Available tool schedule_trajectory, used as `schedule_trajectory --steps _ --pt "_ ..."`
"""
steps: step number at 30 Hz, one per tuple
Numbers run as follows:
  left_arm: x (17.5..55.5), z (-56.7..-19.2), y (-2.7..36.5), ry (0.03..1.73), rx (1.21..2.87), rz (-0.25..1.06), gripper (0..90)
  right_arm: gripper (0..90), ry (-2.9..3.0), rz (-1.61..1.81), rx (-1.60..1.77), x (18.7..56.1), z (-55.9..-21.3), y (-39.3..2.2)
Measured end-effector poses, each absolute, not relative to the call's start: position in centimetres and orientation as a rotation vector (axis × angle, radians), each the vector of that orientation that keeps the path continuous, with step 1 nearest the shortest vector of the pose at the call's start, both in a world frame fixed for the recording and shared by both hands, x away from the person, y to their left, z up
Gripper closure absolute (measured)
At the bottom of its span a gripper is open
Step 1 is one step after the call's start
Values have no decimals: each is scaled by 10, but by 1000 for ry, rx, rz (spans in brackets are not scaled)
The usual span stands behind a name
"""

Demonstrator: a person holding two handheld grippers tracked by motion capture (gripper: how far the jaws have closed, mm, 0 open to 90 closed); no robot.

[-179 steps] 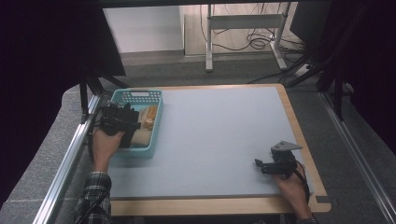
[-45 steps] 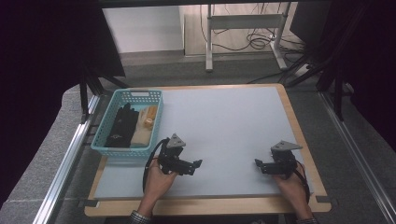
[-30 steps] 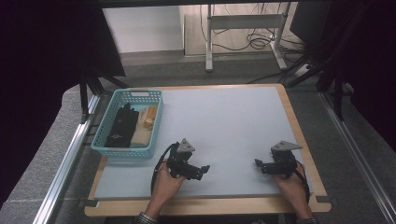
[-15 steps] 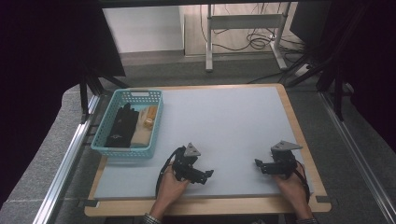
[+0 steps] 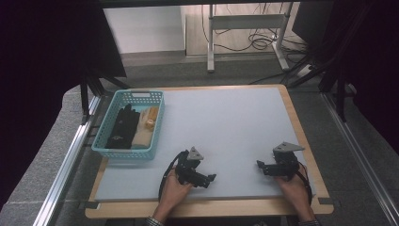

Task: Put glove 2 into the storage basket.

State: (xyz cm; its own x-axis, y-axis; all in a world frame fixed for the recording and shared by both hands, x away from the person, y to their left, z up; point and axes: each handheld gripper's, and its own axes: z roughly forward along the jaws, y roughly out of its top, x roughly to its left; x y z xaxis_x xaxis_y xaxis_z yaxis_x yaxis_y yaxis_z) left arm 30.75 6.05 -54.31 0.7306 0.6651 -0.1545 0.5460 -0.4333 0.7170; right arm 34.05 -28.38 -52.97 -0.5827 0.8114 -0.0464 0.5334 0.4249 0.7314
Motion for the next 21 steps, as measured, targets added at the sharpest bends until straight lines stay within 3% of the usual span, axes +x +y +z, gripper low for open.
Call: schedule_trajectory --steps 21 --pt "302 -545 49 895 2227 308 0 158 2290 964 1144 340 -530 -284"
